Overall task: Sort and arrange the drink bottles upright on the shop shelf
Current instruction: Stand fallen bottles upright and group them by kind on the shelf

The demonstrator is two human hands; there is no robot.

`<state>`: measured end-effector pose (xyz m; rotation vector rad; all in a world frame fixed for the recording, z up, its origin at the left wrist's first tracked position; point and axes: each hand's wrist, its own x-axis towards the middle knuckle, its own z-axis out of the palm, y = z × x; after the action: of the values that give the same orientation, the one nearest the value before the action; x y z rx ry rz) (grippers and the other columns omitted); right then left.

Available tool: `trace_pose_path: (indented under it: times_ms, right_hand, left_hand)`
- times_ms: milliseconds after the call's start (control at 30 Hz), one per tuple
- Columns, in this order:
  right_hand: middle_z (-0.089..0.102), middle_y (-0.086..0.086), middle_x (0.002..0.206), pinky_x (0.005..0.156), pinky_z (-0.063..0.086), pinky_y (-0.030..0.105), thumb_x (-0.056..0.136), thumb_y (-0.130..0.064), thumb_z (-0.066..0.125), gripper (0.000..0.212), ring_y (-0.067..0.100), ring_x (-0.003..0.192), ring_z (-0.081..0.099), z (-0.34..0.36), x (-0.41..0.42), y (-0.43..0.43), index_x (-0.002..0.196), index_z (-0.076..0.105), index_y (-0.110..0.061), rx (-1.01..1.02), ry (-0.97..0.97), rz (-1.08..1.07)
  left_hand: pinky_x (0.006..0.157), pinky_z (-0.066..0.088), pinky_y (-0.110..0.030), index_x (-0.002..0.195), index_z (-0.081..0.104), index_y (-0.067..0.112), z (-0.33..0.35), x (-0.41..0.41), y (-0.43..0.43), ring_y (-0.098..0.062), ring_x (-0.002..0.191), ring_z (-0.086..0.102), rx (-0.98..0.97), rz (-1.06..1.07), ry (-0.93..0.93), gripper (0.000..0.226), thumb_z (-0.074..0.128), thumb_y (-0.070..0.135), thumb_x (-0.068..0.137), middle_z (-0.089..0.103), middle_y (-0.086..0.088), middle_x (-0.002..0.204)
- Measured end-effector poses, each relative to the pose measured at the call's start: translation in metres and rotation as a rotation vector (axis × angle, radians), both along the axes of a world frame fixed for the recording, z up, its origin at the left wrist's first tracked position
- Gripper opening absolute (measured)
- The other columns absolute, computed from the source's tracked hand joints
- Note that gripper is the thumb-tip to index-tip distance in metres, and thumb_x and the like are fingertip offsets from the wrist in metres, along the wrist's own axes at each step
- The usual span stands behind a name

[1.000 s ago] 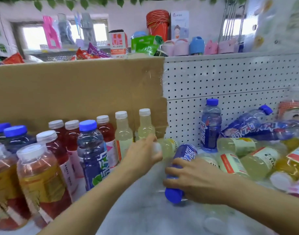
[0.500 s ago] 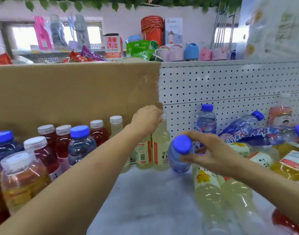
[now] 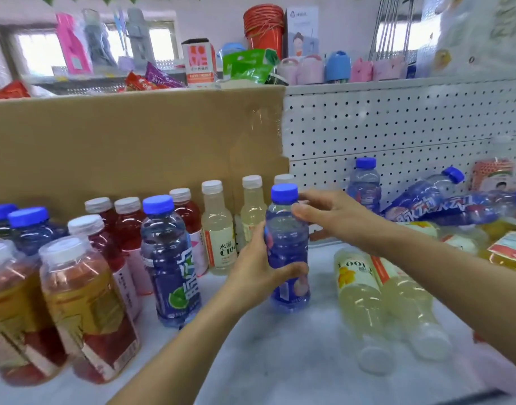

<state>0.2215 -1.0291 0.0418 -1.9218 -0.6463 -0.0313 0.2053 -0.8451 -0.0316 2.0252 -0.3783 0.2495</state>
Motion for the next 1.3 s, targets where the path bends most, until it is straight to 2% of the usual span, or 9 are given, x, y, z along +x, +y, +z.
trace_pose_path:
  times_ms: [233, 367, 433, 567, 700, 767, 1000, 1167, 1300]
  right_hand:
    - [0.032, -0.031, 0.141, 0.092, 0.012, -0.009, 0.084, -0.002, 0.047, 0.08, -0.004, 0.129, 0.032, -0.032, -0.047, -0.077, 0.145, 0.032, -0.051, -1.075, -0.15, 0.059]
    - [0.014, -0.017, 0.16, 0.119, 0.018, 0.03, 0.084, -0.021, 0.063, 0.084, 0.012, 0.146, 0.011, -0.054, -0.058, -0.056, 0.151, 0.019, -0.046, -1.325, -0.485, 0.112]
    - [0.026, -0.01, 0.155, 0.105, 0.04, 0.043, 0.088, -0.022, 0.06, 0.073, 0.022, 0.141, 0.023, -0.057, -0.053, -0.039, 0.149, 0.025, -0.042, -1.406, -0.617, 0.105]
    - [0.046, -0.013, 0.141, 0.08, 0.051, 0.036, 0.083, -0.045, 0.064, 0.062, 0.016, 0.124, 0.044, -0.051, -0.041, -0.029, 0.14, 0.041, -0.04, -1.146, -0.733, -0.024]
    - [0.068, -0.014, 0.116, 0.086, 0.055, 0.037, 0.077, -0.052, 0.073, 0.048, 0.012, 0.106, 0.065, -0.028, -0.023, -0.012, 0.121, 0.061, -0.038, -0.332, -0.304, -0.224]
    - [0.07, -0.012, 0.111, 0.077, 0.06, 0.036, 0.084, -0.043, 0.072, 0.034, 0.012, 0.102, 0.066, -0.018, -0.01, 0.0, 0.116, 0.064, -0.033, -0.171, -0.157, -0.209]
    - [0.063, -0.007, 0.118, 0.059, 0.059, 0.028, 0.091, -0.043, 0.066, 0.042, 0.013, 0.096, 0.065, -0.017, 0.008, 0.026, 0.128, 0.053, -0.028, -0.262, 0.011, -0.22]
    - [0.059, -0.01, 0.125, 0.07, 0.052, 0.023, 0.094, -0.044, 0.062, 0.05, 0.001, 0.099, 0.059, -0.021, 0.003, 0.005, 0.14, 0.045, -0.032, -0.275, 0.058, -0.142]
    - [0.058, -0.007, 0.13, 0.087, 0.051, 0.031, 0.094, -0.044, 0.06, 0.056, 0.009, 0.11, 0.058, -0.024, -0.008, -0.073, 0.144, 0.044, -0.027, -0.411, -0.061, -0.331]
  left_hand:
    - [0.101, 0.052, -0.043, 0.136, 0.037, 0.028, -0.005, 0.004, 0.011, -0.016, 0.121, 0.059, 0.079, 0.106, -0.042, 0.076, 0.083, 0.037, 0.076, 0.06, 0.007, 0.133]
    - [0.1, 0.051, -0.04, 0.132, 0.038, 0.024, -0.005, 0.007, 0.029, -0.017, 0.123, 0.057, 0.105, 0.238, -0.035, 0.069, 0.082, 0.033, 0.079, 0.059, 0.005, 0.135]
    - [0.099, 0.05, -0.038, 0.128, 0.037, 0.026, -0.006, 0.006, 0.037, -0.017, 0.122, 0.057, 0.117, 0.284, -0.043, 0.065, 0.081, 0.033, 0.081, 0.059, 0.006, 0.132]
    - [0.102, 0.049, -0.043, 0.132, 0.035, 0.024, -0.006, 0.001, 0.046, -0.019, 0.126, 0.053, 0.137, 0.323, -0.052, 0.068, 0.08, 0.034, 0.082, 0.054, 0.005, 0.134]
    - [0.104, 0.048, -0.046, 0.138, 0.035, 0.02, -0.005, -0.001, 0.051, -0.021, 0.128, 0.052, 0.129, 0.31, -0.055, 0.072, 0.079, 0.033, 0.083, 0.052, 0.001, 0.139]
    - [0.103, 0.048, -0.043, 0.139, 0.034, 0.02, -0.006, -0.001, 0.052, -0.019, 0.126, 0.052, 0.119, 0.304, -0.056, 0.072, 0.079, 0.031, 0.083, 0.053, 0.003, 0.137]
    - [0.101, 0.048, -0.042, 0.142, 0.03, 0.028, -0.006, -0.006, 0.053, -0.017, 0.128, 0.052, 0.086, 0.291, -0.017, 0.073, 0.077, 0.03, 0.086, 0.053, 0.011, 0.136]
    - [0.107, 0.045, -0.044, 0.15, 0.021, 0.023, -0.006, -0.036, 0.049, -0.022, 0.134, 0.044, 0.266, 0.386, -0.119, 0.08, 0.072, 0.027, 0.09, 0.034, 0.001, 0.149]
    - [0.084, 0.048, -0.024, 0.141, 0.025, 0.032, -0.003, -0.078, 0.023, -0.01, 0.11, 0.049, 0.368, 0.35, -0.375, 0.07, 0.069, 0.038, 0.087, 0.034, 0.012, 0.123]
